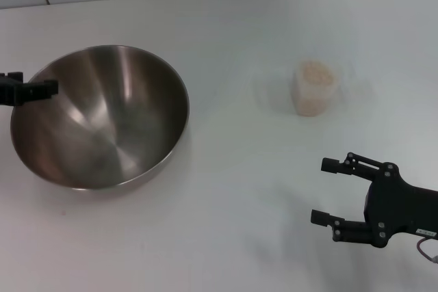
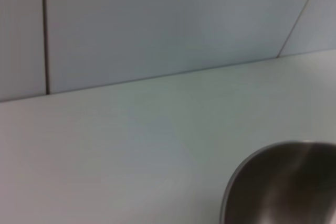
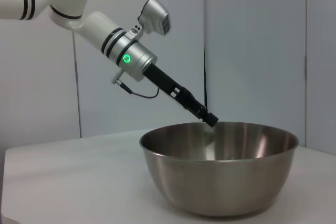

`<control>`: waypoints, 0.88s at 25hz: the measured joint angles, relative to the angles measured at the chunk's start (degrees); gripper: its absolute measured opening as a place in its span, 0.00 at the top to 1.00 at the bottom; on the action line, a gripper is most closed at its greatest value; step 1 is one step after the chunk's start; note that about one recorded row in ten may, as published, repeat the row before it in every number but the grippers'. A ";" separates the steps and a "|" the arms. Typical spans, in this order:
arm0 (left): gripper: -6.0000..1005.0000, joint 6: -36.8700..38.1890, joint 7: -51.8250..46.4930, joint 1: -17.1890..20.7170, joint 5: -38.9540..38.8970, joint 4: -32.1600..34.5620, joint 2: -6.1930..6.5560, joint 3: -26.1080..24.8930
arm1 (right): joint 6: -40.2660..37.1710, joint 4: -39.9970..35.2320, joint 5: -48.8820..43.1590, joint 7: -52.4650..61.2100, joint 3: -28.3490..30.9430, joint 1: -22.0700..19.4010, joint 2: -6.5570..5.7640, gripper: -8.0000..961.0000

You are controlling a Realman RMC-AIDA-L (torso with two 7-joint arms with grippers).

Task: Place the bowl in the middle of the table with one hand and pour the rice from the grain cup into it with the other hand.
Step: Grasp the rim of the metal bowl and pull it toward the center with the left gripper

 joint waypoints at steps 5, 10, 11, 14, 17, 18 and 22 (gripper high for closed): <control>0.25 -0.43 0.11 -0.86 1.54 -1.75 -0.03 -0.03 | 0.36 0.00 0.00 0.00 -0.22 0.01 0.00 0.15; 0.25 -0.69 0.11 -1.27 2.24 -3.46 -0.05 0.33 | 0.81 0.00 0.00 0.00 -0.43 0.05 0.00 0.15; 0.25 -0.73 0.10 -1.43 2.42 -3.82 -0.06 0.34 | 0.90 0.00 0.00 0.00 -0.44 0.06 0.00 0.15; 0.25 -0.76 -0.15 -1.61 2.87 -4.03 -0.19 0.66 | 0.93 0.00 0.00 0.00 -0.46 0.08 0.00 0.15; 0.26 -0.94 -0.56 -1.73 3.55 -4.05 -0.28 0.67 | 0.94 0.00 0.00 0.00 -0.46 0.07 0.00 0.15; 0.26 -0.92 -0.69 -1.84 3.81 -4.06 -0.26 0.73 | 0.95 0.00 0.00 0.00 -0.46 0.08 0.00 0.15; 0.32 -0.16 -1.02 -2.93 6.00 -4.10 -0.25 1.09 | 0.97 0.00 0.00 0.00 -0.46 0.13 0.00 0.15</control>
